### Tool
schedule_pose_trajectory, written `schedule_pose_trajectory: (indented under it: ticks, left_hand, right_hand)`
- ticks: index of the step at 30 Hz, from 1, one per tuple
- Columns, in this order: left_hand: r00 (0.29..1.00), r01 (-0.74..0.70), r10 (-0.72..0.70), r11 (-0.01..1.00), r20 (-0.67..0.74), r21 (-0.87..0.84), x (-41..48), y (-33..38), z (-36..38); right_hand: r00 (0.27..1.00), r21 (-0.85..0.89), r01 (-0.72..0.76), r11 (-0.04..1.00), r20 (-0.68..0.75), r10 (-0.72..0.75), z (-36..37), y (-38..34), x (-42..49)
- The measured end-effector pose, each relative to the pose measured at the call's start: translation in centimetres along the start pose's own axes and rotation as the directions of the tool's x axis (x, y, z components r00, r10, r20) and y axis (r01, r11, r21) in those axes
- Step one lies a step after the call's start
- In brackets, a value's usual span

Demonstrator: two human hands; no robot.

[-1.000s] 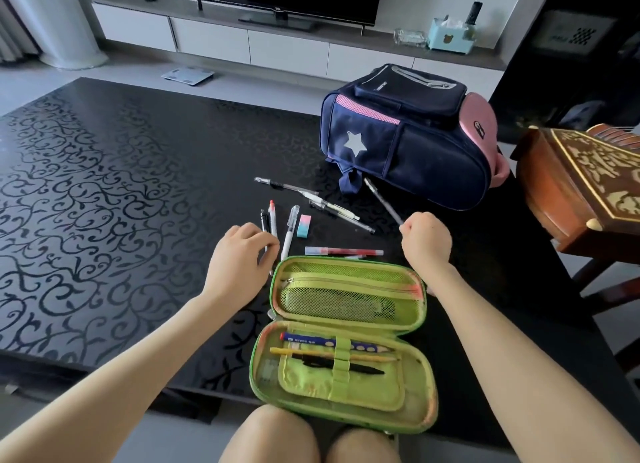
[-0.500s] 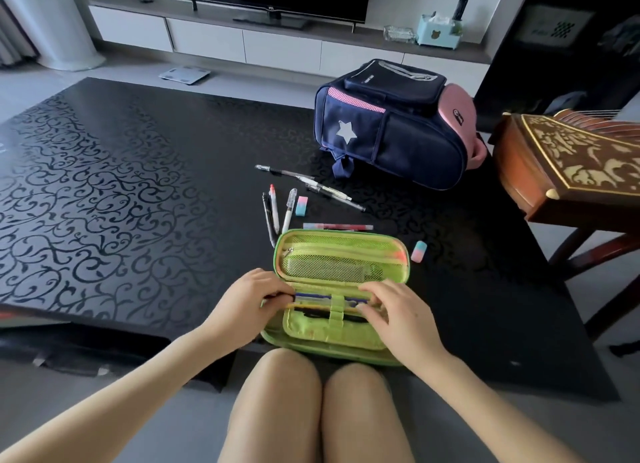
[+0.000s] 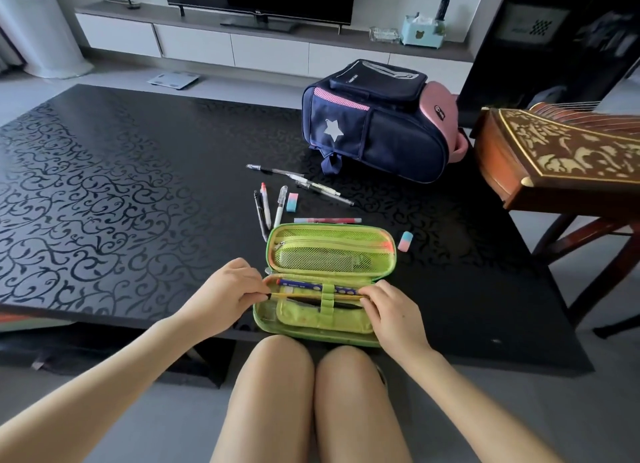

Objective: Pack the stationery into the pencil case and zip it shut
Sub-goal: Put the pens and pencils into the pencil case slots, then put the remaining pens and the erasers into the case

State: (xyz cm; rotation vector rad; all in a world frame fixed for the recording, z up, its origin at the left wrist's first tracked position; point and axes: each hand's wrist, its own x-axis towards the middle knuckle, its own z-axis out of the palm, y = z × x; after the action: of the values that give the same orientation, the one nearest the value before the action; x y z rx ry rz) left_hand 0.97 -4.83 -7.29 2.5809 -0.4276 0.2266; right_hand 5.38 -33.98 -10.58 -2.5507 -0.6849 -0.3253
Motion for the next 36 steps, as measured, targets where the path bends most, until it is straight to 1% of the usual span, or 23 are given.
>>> schedule_pose_trajectory:
  ticks: [3, 6, 8, 9, 11, 13, 14, 16, 18, 20, 22, 25, 26, 28, 31, 32, 34, 36]
  left_hand:
    - [1.000, -0.015, 0.015, 0.999, 0.008, -0.032, 0.6, 1.3, 1.0]
    - [0.995, -0.053, 0.054, 0.998, 0.087, -0.016, 1.5, 3.5, 2.8]
    - [0.990, -0.043, 0.040, 0.999, 0.132, 0.015, 2.3, 5.0, 3.5]
    - [0.989, -0.026, 0.021, 0.999, 0.146, 0.030, 2.9, 5.3, 3.6]
    - [0.988, -0.001, -0.002, 1.000, 0.157, 0.020, 3.9, 5.6, 3.2]
    - [0.992, 0.031, -0.029, 0.999, 0.126, -0.016, 4.9, 4.9, 2.1]
    - [0.994, 0.058, -0.055, 0.998, 0.095, -0.027, 5.3, 4.4, 1.4]
    - [0.993, 0.121, -0.121, 0.992, 0.011, -0.025, 6.4, 2.9, 0.2]
    - [0.978, 0.201, -0.199, 0.980, -0.063, 0.016, 7.6, 1.3, -0.6]
    - [0.942, 0.315, -0.311, 0.949, -0.129, 0.014, 8.8, -0.3, -1.0]
    - [0.895, 0.418, -0.412, 0.908, -0.173, -0.002, 10.2, -1.9, -1.2]
    - [0.867, 0.471, -0.465, 0.882, -0.178, -0.005, 12.1, -3.6, -1.3]
    - [0.868, 0.469, -0.463, 0.883, -0.179, -0.014, 12.6, -3.7, -1.2]
    - [0.878, 0.446, -0.442, 0.895, -0.184, -0.021, 13.5, -3.9, -1.0]
    - [0.904, 0.393, -0.388, 0.919, -0.178, -0.006, 13.9, -3.6, -0.3]
    - [0.911, 0.371, -0.362, 0.929, -0.197, 0.006, 13.8, -3.5, -0.1]
    - [0.919, 0.316, -0.287, 0.946, -0.270, 0.070, 13.6, -3.0, 0.2]
    - [0.929, 0.250, -0.182, 0.950, -0.322, 0.185, 13.1, -2.0, 0.1]
  right_hand:
    - [1.000, -0.002, 0.000, 1.000, 0.006, 0.000, 0.2, 0.1, -0.1]
    - [1.000, -0.015, 0.011, 1.000, -0.006, -0.011, 0.2, 0.0, 0.0]
    - [1.000, -0.004, 0.009, 1.000, -0.012, -0.009, 0.1, 0.0, 0.0]
    - [1.000, -0.006, 0.013, 1.000, 0.006, -0.013, -0.1, -0.1, 0.0]
    - [0.996, -0.020, 0.017, 1.000, 0.092, -0.015, -0.7, -0.2, 0.3]
    - [0.979, -0.006, -0.029, 1.000, 0.204, 0.030, -1.9, -0.1, 1.7]
    - [0.975, 0.003, -0.060, 0.998, 0.216, 0.058, -2.6, -0.1, 2.7]
    - [0.983, 0.006, -0.112, 0.994, 0.144, 0.110, -3.6, 0.2, 5.7]
    - [0.986, -0.032, -0.146, 0.989, 0.070, 0.148, -3.7, 0.7, 9.2]
    - [0.984, -0.086, -0.158, 0.984, 0.068, 0.164, -3.1, 1.1, 12.6]
    - [0.977, -0.143, -0.144, 0.979, 0.138, 0.164, -1.8, 1.8, 15.8]
    - [0.936, -0.317, -0.084, 0.945, 0.300, 0.184, -0.1, 2.5, 19.2]
    - [0.916, -0.370, -0.057, 0.927, 0.349, 0.196, 0.3, 2.8, 19.8]
    - [0.886, -0.407, -0.025, 0.913, 0.413, 0.209, 1.2, 3.2, 20.7]
    - [0.885, -0.425, 0.026, 0.905, 0.431, 0.177, 1.7, 3.4, 20.6]
    - [0.899, -0.438, 0.045, 0.898, 0.409, 0.154, 1.6, 3.3, 20.5]
    - [0.950, -0.439, 0.055, 0.897, 0.299, 0.088, 1.0, 2.8, 19.9]
    - [0.985, -0.378, 0.096, 0.921, 0.170, -0.033, 0.1, 1.7, 18.8]
